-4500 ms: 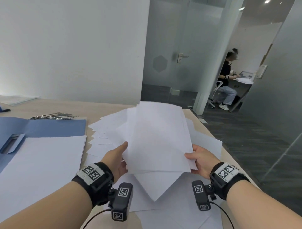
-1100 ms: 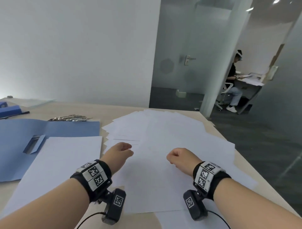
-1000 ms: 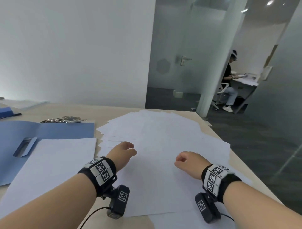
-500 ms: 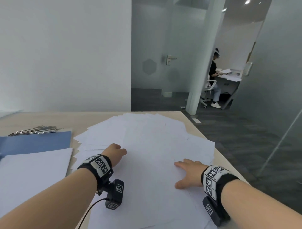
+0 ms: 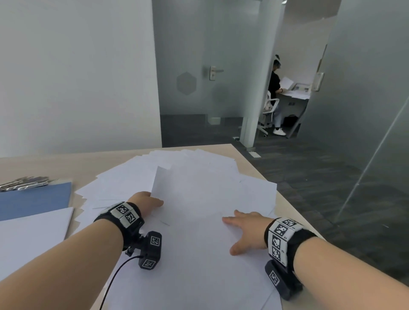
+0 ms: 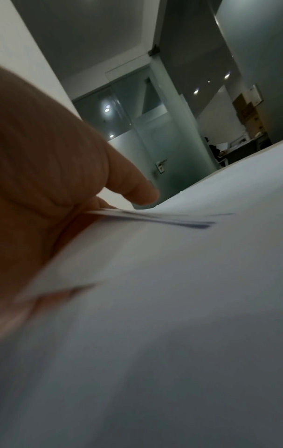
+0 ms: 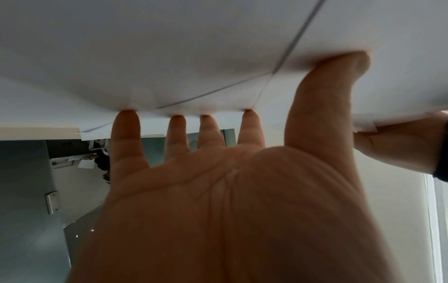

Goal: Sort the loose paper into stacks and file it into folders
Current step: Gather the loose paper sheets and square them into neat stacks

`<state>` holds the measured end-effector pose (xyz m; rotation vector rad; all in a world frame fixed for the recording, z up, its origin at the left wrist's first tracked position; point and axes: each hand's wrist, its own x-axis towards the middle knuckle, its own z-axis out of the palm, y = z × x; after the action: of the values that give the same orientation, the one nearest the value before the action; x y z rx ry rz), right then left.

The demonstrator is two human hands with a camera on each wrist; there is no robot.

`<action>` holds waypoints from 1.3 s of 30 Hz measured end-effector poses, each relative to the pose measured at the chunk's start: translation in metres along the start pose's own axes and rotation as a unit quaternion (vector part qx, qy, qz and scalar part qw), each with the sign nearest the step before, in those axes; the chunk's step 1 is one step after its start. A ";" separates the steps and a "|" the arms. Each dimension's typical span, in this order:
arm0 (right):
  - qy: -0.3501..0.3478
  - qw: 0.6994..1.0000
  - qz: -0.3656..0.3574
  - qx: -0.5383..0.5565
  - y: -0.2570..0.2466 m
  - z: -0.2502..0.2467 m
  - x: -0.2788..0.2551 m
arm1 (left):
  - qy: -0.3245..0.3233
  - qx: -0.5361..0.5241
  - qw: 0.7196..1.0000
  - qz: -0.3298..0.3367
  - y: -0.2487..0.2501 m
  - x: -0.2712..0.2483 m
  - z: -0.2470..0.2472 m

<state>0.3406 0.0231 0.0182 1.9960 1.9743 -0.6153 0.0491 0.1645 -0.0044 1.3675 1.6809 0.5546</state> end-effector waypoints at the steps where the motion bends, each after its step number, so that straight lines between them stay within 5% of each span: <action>1: -0.003 1.000 -0.004 0.005 0.002 -0.001 0.002 | -0.005 0.002 1.000 0.003 -0.001 0.004 0.002; 20: 0.072 0.997 0.026 0.033 -0.036 -0.001 0.021 | -0.109 -0.059 0.992 0.001 -0.003 -0.040 0.015; 24: 0.066 0.989 0.040 0.124 -0.040 0.000 0.022 | -0.098 -0.040 0.994 0.017 -0.003 -0.052 0.013; 34: 0.092 0.971 0.009 0.220 -0.026 0.002 0.028 | -0.112 -0.072 0.991 -0.001 -0.019 -0.059 -0.004; 39: 0.141 0.958 0.059 0.243 0.005 -0.015 0.032 | -0.111 -0.065 0.991 -0.036 -0.027 -0.057 -0.023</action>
<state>0.3471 0.0578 0.0159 2.6002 1.9770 -0.9018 0.0158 0.1070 0.0068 1.2230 1.4811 0.4456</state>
